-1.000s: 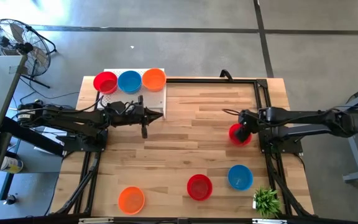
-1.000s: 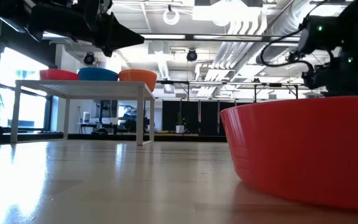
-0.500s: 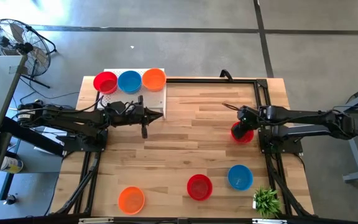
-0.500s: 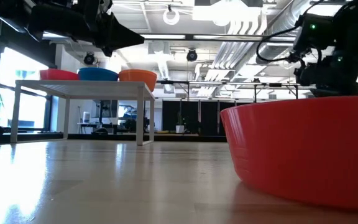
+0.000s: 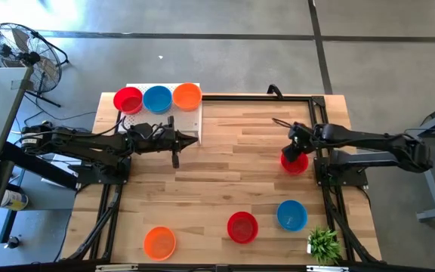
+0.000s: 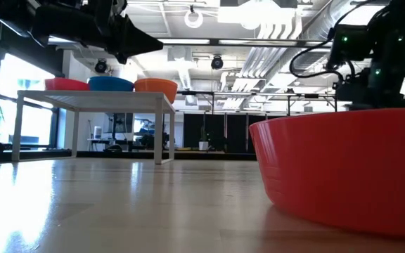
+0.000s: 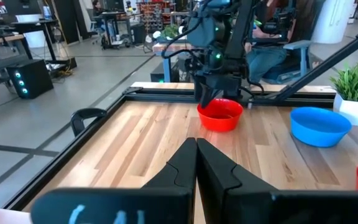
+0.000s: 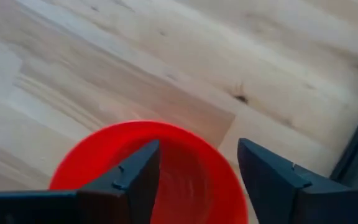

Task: Pick & Place Mini bowls
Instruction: Stack the top red bowl on the red bowl on the shelf

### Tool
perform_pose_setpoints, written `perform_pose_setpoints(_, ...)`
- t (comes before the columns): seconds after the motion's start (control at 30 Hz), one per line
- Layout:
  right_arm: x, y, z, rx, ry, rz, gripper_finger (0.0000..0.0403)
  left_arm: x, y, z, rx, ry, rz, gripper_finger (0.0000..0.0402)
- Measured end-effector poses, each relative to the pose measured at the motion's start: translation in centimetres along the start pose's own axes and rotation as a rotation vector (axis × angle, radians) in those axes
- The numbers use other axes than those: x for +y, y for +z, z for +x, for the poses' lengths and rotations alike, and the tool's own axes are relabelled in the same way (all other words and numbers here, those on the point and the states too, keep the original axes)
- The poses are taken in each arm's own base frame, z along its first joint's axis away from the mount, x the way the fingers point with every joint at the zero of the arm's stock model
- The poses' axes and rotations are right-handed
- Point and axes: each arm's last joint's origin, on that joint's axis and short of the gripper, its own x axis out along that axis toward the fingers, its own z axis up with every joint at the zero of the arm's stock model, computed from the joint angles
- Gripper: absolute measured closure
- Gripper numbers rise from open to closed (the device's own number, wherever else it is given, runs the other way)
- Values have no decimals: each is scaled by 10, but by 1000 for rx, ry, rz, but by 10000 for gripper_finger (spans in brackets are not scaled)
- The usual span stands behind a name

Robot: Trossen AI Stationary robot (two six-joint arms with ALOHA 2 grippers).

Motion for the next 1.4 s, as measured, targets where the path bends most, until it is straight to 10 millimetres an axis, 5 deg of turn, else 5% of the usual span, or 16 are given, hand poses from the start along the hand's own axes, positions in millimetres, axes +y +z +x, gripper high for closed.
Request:
perform_pose_setpoints(0.23,2,2,8,100,27,9,221,0,0,0,5,-1,0,399)
perform_pose_setpoints(0.6,6,-4,19,204,117,12,383,0,-1,0,6,-1,0,399)
perform_pose_setpoints(0.73,16,1,13,145,195,32,392,0,-1,0,7,-2,0,399)
perform_pose_setpoints(1.03,84,21,-12,-77,366,-10,399,0,0,0,5,-1,0,399)
perform_pose_setpoints(1.4,193,41,26,-71,334,-224,401,0,0,0,4,-1,0,399)
